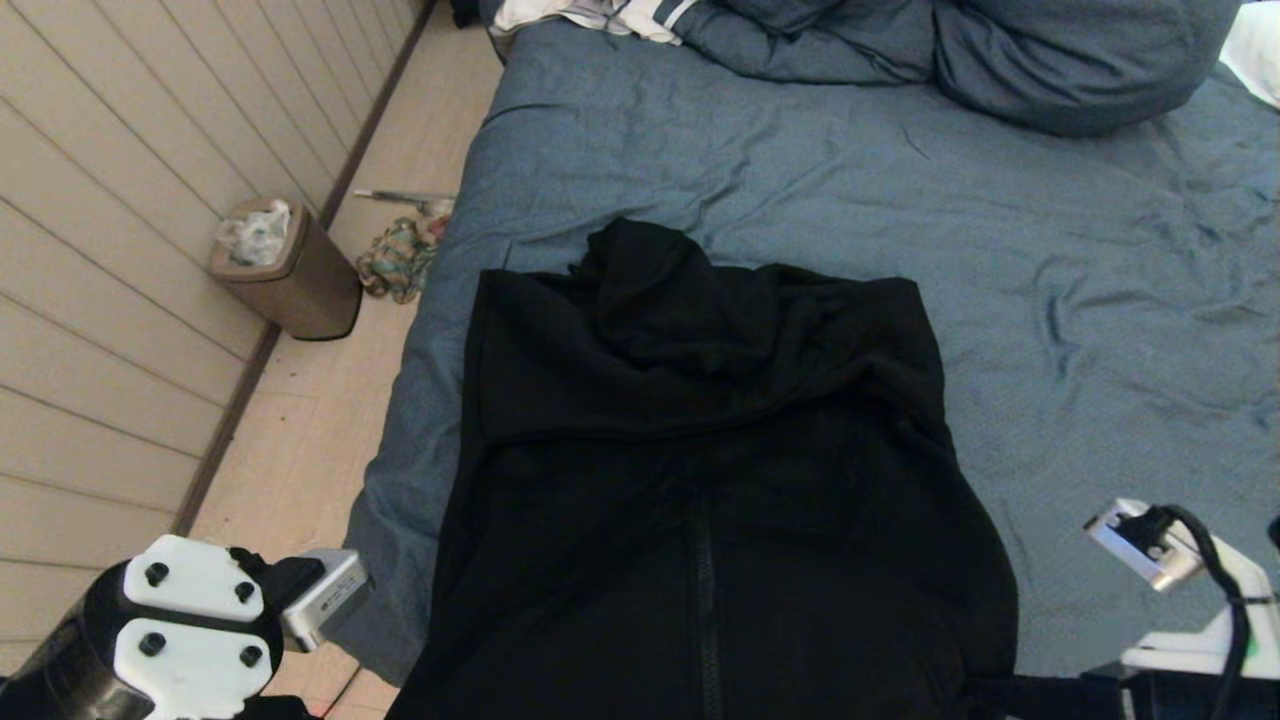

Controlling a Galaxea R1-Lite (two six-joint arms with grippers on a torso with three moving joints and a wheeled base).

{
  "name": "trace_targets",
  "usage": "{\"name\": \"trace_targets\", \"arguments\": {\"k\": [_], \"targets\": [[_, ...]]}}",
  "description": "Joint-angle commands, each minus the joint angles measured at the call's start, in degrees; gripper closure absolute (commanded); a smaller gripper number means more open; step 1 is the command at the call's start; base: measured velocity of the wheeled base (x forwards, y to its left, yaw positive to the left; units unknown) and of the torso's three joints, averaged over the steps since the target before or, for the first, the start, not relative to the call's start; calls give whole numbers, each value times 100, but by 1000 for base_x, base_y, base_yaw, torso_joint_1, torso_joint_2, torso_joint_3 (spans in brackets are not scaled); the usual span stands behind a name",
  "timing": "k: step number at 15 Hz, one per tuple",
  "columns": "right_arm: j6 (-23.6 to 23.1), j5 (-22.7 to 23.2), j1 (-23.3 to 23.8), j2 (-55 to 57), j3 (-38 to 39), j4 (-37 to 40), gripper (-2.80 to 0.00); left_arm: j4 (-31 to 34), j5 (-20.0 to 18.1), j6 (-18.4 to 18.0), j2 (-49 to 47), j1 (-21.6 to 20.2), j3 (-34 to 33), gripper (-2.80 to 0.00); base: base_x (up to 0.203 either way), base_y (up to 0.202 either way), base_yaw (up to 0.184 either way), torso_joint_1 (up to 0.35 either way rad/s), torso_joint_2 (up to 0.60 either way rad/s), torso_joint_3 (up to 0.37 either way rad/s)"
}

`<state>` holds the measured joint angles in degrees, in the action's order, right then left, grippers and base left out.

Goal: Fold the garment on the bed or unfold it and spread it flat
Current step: Fold the black sweatshirt

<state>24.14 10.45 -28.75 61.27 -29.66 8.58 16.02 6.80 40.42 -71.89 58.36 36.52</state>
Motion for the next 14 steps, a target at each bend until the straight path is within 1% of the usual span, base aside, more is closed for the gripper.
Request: {"name": "trace_targets", "arguments": {"k": [1,3,5,7,9,10,11,14], "targets": [[12,17,-37,-199,13,186,0,85,0,93,24,191,-34,0,0,0,0,0,0,0],[4,19,-52,-420,72,379,0,235,5,210,50,374,-47,0,0,0,0,0,0,0],[3,19,-156,-589,96,693,0,402,5,209,-3,517,-40,0,0,0,0,0,0,0],[3,13,-272,-758,73,913,0,651,-2,229,26,779,-34,0,0,0,0,0,0,0],[3,-2,-224,-703,-149,882,0,664,91,220,90,779,171,0,0,0,0,0,0,0],[3,-1,-202,-595,-384,872,0,660,133,181,81,705,385,0,0,0,0,0,0,0],[4,-7,-193,-425,-677,868,0,657,161,101,44,468,661,0,0,0,0,0,0,0],[-14,-15,-95,252,-1611,864,0,653,132,-385,-218,-412,1767,0,0,0,0,0,0,0]]}}
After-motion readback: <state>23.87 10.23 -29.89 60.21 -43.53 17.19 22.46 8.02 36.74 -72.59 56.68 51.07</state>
